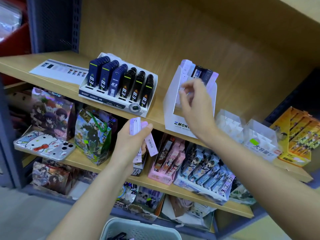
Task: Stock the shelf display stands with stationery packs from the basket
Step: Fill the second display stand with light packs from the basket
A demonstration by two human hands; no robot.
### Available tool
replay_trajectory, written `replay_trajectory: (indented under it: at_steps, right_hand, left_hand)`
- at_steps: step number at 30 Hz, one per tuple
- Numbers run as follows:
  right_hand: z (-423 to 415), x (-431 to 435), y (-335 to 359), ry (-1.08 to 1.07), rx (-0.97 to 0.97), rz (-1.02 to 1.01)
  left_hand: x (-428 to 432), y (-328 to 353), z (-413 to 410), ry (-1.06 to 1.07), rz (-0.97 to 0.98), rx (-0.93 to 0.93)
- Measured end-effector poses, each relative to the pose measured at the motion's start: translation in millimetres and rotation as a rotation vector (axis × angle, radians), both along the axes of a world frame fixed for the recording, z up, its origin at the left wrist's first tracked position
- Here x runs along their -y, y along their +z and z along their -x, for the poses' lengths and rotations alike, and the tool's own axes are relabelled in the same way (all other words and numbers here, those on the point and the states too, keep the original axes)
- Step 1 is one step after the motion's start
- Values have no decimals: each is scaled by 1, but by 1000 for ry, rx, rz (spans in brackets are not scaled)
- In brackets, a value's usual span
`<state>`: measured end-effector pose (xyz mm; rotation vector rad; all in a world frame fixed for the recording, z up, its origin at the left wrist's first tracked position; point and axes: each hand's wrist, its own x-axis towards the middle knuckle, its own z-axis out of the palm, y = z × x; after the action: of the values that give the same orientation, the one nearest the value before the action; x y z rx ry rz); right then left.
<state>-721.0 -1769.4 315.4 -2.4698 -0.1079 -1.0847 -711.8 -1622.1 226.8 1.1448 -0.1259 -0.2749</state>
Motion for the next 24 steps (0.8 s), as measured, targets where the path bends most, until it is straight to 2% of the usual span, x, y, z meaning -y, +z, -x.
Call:
replay_trajectory:
  at_steps: [4, 6, 9, 11, 13, 16, 20, 24]
  right_hand:
    - [39, -24, -35, 84, -418, -3]
    - [49, -28, -48, 146, -621, -146]
    - [55, -31, -55, 208, -739, -377]
    - [57, -30, -54, 244, -752, -505]
    - [59, -28, -50, 246, -784, -551]
    - [66, -21, -44, 151, -818, -389]
    - [71, -1, -16, 7, -623, -293]
    - [53, 26, 13, -51, -432, -314]
  left_hand:
    - [-1, 1, 2, -10, 83, -23]
    - [-1, 1, 4, 2, 110, -20]
    - [-1, 1, 6, 3, 75, 20]
    - [0, 1, 8, -4, -1, 76]
    - [2, 2, 12, -34, -56, 131]
    - [7, 4, 16, -100, -106, 143]
    - [10, 3, 15, -163, -133, 63]
    - [16, 1, 14, -190, -183, 5]
